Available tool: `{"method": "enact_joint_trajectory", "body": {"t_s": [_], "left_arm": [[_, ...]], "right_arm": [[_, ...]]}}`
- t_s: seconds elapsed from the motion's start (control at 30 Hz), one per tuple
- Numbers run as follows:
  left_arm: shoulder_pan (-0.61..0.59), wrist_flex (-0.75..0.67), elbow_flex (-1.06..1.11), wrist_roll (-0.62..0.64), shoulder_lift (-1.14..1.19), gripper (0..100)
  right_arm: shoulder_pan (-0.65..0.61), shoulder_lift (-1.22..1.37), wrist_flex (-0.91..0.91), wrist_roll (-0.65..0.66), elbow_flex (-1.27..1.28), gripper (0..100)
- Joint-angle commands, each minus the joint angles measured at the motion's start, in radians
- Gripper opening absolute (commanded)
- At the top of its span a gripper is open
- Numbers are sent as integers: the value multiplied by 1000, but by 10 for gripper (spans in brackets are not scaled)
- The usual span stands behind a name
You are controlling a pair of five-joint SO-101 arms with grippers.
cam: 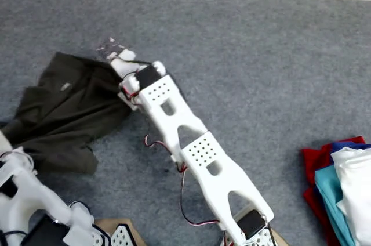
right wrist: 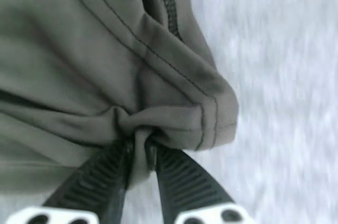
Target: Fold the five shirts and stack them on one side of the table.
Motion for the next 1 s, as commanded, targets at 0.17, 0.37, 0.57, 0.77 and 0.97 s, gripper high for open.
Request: {"method": "enact_joint_trajectory", "body": {"t_s": [0.17,0.37,0.57,0.77,0.97], "left_arm": [[162,-12,-122,98,-5,11],[225,-8,-243,130,-4,43],[312,63,-255,252,-4,205],[280,101,-255,250,-4,213],[120,107,-259,250,-4,215]], "right_arm": [[186,-91,160,-61,-122,7],[228,-159,151,-64,-122,7],[151,-277,160,-61,-117,77],[114,-315,162,25,-114,324],[162,-325,162,23,-122,324]]}}
